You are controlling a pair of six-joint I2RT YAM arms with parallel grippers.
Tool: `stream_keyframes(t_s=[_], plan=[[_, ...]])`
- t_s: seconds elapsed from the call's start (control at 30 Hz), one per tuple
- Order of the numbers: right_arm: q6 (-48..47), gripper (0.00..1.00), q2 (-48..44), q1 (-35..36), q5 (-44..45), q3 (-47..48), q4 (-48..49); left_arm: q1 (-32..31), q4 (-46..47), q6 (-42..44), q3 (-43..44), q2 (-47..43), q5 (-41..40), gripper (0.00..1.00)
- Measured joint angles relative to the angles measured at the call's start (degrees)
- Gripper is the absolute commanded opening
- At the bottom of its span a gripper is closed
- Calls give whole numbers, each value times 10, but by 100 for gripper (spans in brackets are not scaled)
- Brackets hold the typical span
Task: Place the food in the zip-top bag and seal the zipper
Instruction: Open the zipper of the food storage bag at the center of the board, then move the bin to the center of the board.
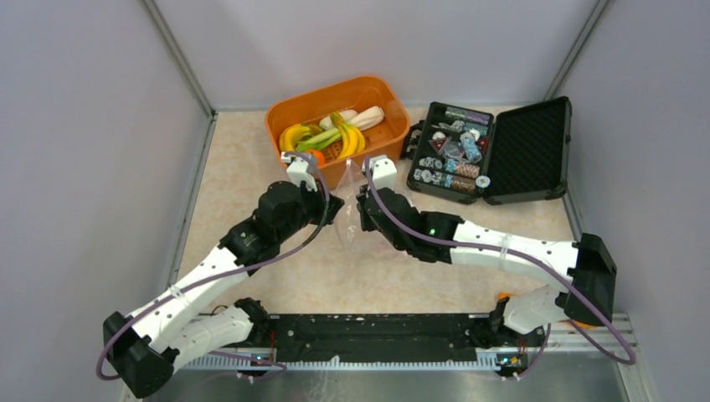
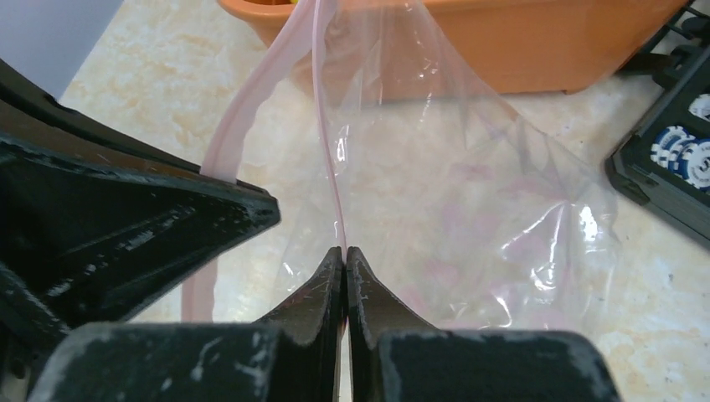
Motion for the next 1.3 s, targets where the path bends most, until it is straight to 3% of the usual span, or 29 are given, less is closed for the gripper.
stream_keyframes(t_s=[0.13,0.2,0.33,0.53,0.67,0.8,0.9,1.1,1.3], plan=[[0,0,-14,0,11,-13,-4,0,-5,21,12,0,-12,41],[0,0,-25,0,12,-20,-3,0,-5,33,18,1,-15,71],[-1,0,-50,0,33,-26,-10,0,-13,64,38,11,-14,97],[6,0,-108,-5,73,-54,-26,4,-51,138,91,9,-51,99],[20,0,-155,-10,85,-87,-40,66,-52,197,132,24,-27,99],[29,0,-187,-10,86,-99,-52,171,-40,209,195,111,37,99],[32,0,-203,-10,81,-103,-52,211,-22,207,244,215,66,99],[36,0,-217,-10,66,-115,-49,224,-52,240,357,392,159,99],[36,0,-227,-10,61,-120,-51,231,-117,265,398,455,230,99]])
